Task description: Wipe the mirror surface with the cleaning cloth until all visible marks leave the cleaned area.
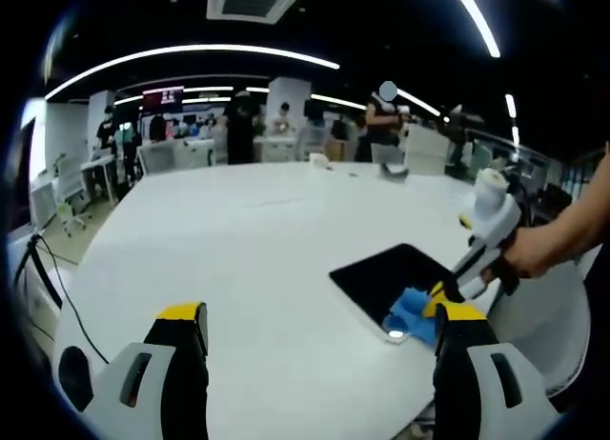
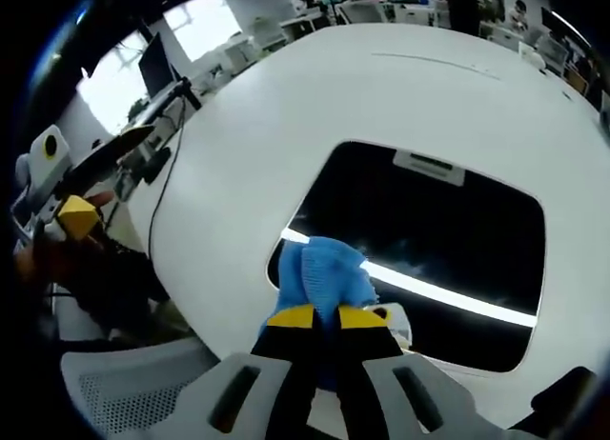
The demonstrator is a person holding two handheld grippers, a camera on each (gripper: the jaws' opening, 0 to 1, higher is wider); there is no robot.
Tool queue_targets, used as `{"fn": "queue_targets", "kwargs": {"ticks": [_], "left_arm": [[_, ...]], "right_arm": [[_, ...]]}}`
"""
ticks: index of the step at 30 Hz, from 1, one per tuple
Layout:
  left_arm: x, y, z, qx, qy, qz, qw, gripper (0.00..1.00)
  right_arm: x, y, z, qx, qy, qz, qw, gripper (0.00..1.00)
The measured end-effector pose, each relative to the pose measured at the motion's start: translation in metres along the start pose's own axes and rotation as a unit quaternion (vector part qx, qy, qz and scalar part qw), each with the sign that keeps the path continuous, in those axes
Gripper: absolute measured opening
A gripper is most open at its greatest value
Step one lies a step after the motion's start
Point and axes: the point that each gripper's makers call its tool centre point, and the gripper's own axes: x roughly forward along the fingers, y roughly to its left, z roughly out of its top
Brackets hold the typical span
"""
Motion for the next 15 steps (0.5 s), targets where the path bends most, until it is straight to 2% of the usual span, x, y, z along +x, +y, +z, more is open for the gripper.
{"fn": "queue_targets", "kwargs": {"ticks": [15], "left_arm": [[-0.0008, -0.0086, -0.0022, 0.003, 0.003, -0.002, 1.0000, 1.00]], "right_arm": [[-0.0057, -0.0103, -0.0043, 0.005, 0.003, 0.001, 1.0000, 0.01]]}}
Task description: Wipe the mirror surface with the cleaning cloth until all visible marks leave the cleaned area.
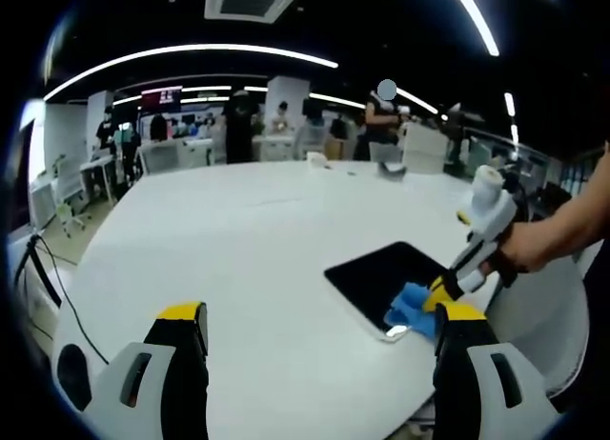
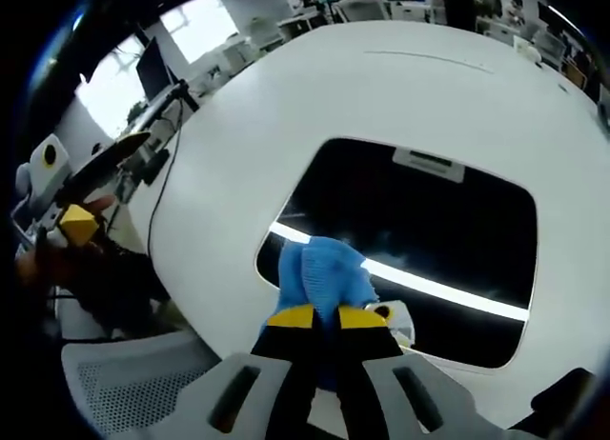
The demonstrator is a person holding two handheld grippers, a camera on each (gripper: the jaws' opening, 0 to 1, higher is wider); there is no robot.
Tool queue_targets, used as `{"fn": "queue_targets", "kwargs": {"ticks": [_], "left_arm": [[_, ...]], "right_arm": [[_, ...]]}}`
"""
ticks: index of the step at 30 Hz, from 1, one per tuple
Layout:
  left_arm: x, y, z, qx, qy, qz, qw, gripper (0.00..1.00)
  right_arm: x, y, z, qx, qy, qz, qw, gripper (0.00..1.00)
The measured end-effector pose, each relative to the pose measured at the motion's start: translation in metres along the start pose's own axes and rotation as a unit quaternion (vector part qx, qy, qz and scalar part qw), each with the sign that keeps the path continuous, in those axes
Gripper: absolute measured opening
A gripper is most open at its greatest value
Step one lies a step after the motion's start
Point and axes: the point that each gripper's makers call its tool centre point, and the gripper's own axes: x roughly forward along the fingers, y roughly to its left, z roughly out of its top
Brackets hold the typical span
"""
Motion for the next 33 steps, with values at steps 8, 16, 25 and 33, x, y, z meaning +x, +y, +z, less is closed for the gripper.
{"fn": "queue_targets", "kwargs": {"ticks": [8, 16, 25, 33], "left_arm": [[0.001, -0.003, 0.001, 0.001, -0.001, -0.001, 1.0000, 1.00], [0.001, -0.006, 0.001, 0.001, -0.001, -0.002, 1.0000, 1.00], [-0.001, -0.007, 0.000, 0.003, 0.002, -0.003, 1.0000, 1.00], [-0.001, -0.006, -0.001, 0.004, 0.004, -0.004, 1.0000, 1.00]], "right_arm": [[-0.004, -0.009, -0.003, 0.008, 0.000, -0.004, 1.0000, 0.01], [-0.007, -0.014, -0.005, 0.017, -0.002, -0.007, 0.9998, 0.01], [-0.008, -0.017, -0.006, 0.021, 0.001, -0.007, 0.9997, 0.01], [-0.008, -0.017, -0.005, 0.021, 0.008, -0.005, 0.9997, 0.01]]}}
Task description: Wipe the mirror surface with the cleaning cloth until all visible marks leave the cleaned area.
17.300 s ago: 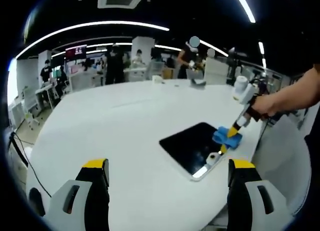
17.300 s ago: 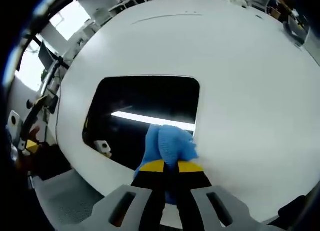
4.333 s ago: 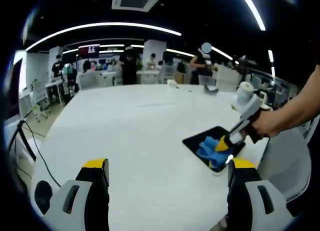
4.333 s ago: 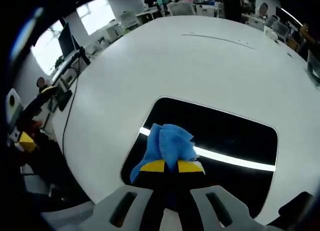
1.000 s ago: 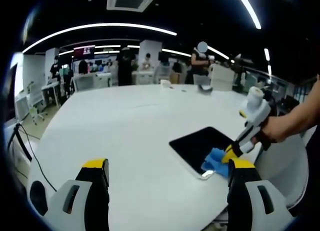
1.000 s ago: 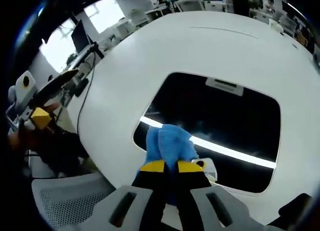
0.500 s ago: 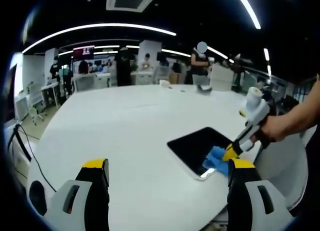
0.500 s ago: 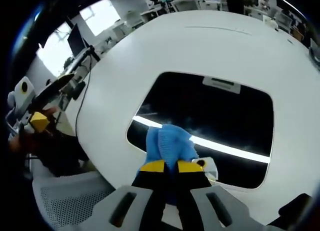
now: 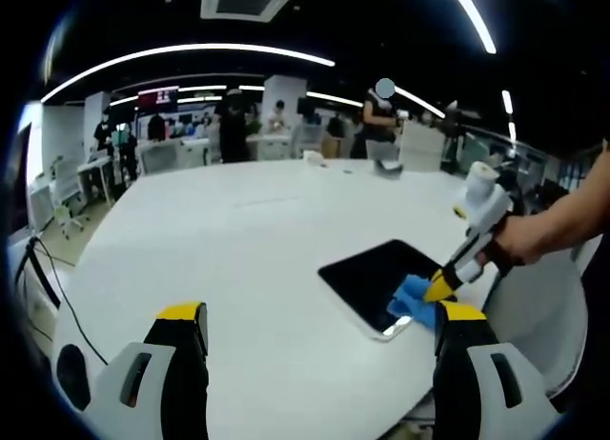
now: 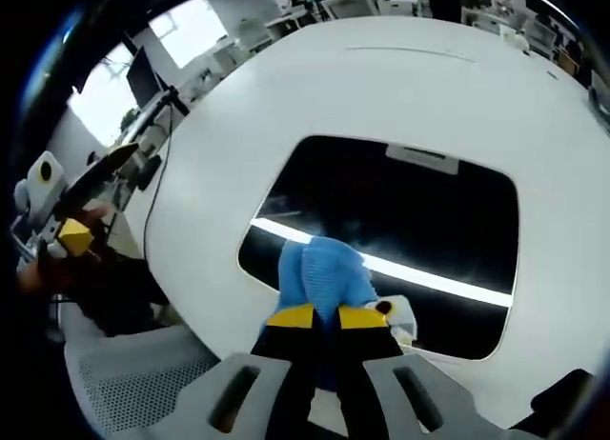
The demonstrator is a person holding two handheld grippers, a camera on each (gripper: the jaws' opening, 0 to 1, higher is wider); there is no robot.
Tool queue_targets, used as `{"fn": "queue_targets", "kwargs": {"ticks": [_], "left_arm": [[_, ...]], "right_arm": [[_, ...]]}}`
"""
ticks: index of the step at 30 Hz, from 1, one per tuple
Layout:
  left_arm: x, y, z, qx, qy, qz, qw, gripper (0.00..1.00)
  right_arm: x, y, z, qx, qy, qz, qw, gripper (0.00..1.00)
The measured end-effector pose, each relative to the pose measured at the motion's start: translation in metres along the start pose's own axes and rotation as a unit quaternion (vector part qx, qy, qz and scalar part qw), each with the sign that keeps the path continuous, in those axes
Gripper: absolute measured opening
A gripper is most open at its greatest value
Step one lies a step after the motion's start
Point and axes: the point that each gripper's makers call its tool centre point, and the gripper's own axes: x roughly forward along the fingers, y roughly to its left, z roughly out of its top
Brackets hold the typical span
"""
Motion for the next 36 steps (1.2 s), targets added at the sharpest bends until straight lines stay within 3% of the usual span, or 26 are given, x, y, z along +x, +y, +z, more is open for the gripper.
{"fn": "queue_targets", "kwargs": {"ticks": [36], "left_arm": [[0.005, 0.004, -0.001, -0.008, -0.002, 0.000, 1.0000, 1.00]], "right_arm": [[0.007, -0.011, 0.019, -0.014, 0.014, -0.023, 0.9995, 0.00]]}}
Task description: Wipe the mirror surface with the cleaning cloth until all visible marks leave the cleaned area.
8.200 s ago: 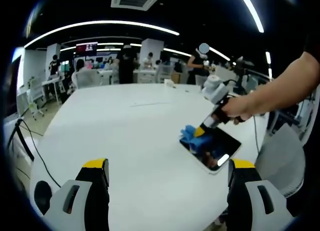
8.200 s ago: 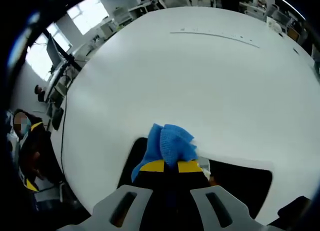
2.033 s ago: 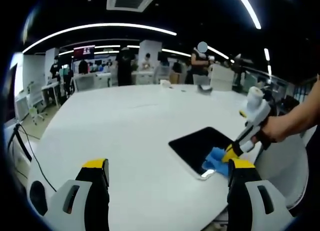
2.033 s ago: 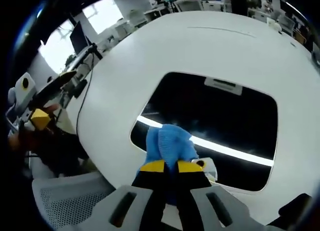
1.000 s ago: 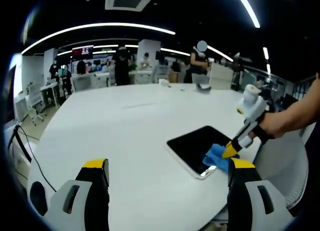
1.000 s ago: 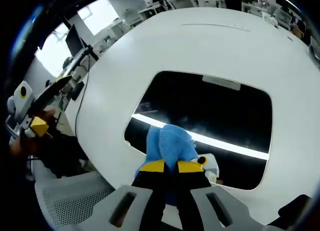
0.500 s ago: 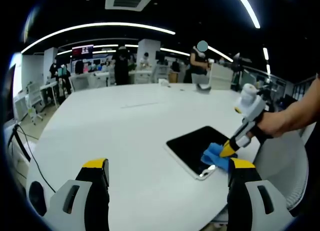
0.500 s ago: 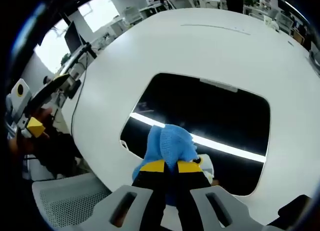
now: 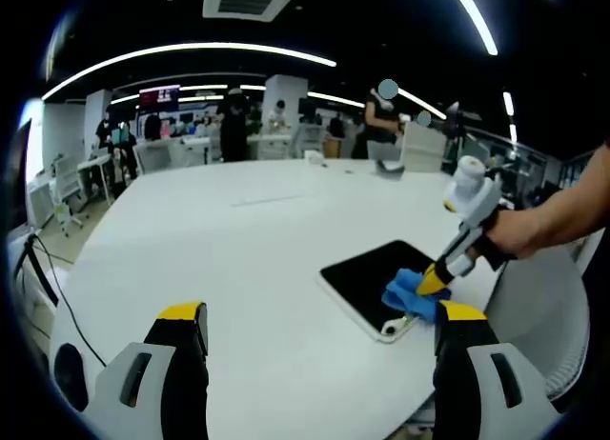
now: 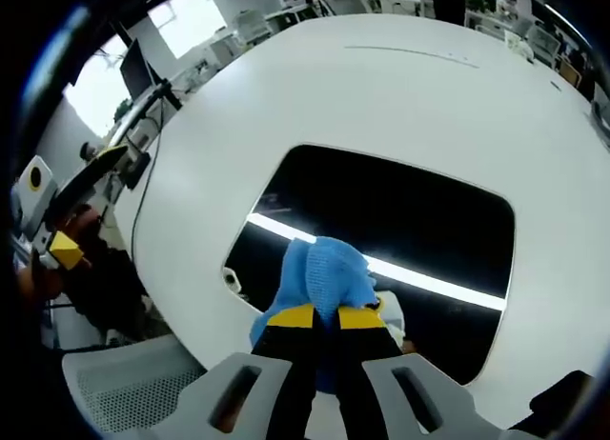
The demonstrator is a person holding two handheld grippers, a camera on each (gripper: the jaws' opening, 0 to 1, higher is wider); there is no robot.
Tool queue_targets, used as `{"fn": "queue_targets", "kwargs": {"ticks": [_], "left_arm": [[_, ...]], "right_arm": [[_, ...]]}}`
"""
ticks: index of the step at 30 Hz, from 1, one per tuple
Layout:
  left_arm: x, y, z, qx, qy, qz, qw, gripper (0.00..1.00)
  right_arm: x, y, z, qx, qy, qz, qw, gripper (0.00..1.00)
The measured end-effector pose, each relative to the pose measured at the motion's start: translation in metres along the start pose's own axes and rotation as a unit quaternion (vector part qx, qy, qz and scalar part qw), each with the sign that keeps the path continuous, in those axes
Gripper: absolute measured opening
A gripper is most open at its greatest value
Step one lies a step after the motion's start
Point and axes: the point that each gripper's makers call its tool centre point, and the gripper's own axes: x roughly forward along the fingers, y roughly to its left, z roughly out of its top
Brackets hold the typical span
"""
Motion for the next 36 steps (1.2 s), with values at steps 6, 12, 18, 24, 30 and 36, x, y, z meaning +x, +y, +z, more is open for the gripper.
{"fn": "queue_targets", "kwargs": {"ticks": [6, 12, 18, 24, 30, 36], "left_arm": [[0.001, 0.002, 0.001, -0.002, -0.002, 0.001, 1.0000, 1.00], [0.001, 0.003, -0.001, -0.004, 0.000, 0.001, 1.0000, 1.00], [0.000, 0.003, -0.004, -0.006, 0.005, 0.002, 1.0000, 1.00], [-0.001, 0.006, -0.005, -0.011, 0.006, 0.007, 0.9999, 1.00], [-0.002, 0.005, -0.006, -0.014, 0.006, 0.010, 0.9998, 1.00], [-0.003, 0.003, -0.006, -0.018, 0.006, 0.010, 0.9998, 1.00]], "right_arm": [[0.001, -0.002, 0.005, -0.001, 0.001, -0.001, 1.0000, 0.00], [0.005, -0.007, 0.015, -0.002, 0.004, -0.005, 1.0000, 0.00], [0.009, -0.013, 0.027, -0.003, 0.004, -0.008, 1.0000, 0.00], [0.012, -0.017, 0.036, -0.008, 0.005, -0.010, 0.9999, 0.00], [0.015, -0.022, 0.045, -0.011, 0.006, -0.010, 0.9999, 0.00], [0.019, -0.027, 0.054, -0.013, 0.004, -0.012, 0.9998, 0.00]]}}
